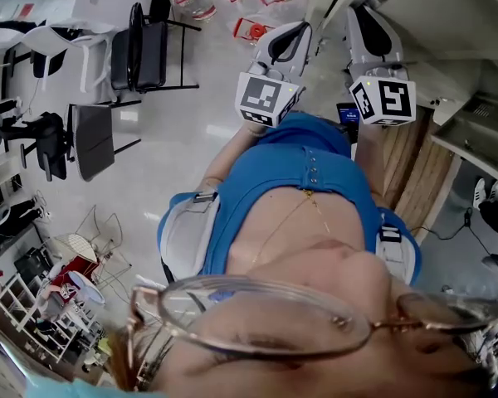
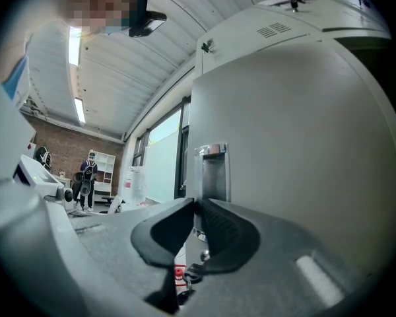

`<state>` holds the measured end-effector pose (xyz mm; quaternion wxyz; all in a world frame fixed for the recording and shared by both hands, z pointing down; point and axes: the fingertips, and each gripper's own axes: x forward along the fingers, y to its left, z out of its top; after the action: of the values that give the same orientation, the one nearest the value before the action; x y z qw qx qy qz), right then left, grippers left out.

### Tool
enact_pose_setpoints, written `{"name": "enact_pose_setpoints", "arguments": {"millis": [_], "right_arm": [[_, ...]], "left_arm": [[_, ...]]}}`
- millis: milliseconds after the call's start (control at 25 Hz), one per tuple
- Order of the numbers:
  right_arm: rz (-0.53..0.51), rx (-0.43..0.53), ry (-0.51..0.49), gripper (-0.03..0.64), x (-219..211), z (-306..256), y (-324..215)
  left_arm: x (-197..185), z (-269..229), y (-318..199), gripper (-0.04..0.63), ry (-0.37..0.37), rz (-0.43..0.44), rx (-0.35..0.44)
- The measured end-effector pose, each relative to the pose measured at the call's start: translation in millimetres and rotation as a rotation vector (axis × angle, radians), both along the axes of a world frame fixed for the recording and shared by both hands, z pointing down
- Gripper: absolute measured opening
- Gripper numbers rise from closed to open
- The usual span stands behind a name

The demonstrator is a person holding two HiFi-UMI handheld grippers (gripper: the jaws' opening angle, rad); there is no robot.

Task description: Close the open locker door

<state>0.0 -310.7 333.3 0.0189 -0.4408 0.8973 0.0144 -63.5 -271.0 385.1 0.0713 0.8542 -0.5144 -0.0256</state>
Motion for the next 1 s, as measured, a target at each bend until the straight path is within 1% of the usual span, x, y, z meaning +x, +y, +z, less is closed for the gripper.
{"name": "enact_pose_setpoints", "arguments": {"millis": [320, 560, 880, 1000], "right_arm": [[0.11, 0.029, -0.028, 0.038, 0, 0, -17], [0.22, 0.096, 0.067, 0.049, -1, 2, -24], [0.282, 0.095, 0.05, 0.051, 1, 5, -28], [0.322, 0.111, 0.066, 0.054, 2, 5, -27]], "left_arm": [[-6, 4, -17, -0.001, -0.007, 0.051, 0.001], [-8, 8, -25, 0.0, -0.007, 0.091, -0.008], [-11, 9, -32, 0.0, 0.002, 0.138, -0.011], [-13, 10, -33, 0.0, 0.004, 0.15, -0.014]]}}
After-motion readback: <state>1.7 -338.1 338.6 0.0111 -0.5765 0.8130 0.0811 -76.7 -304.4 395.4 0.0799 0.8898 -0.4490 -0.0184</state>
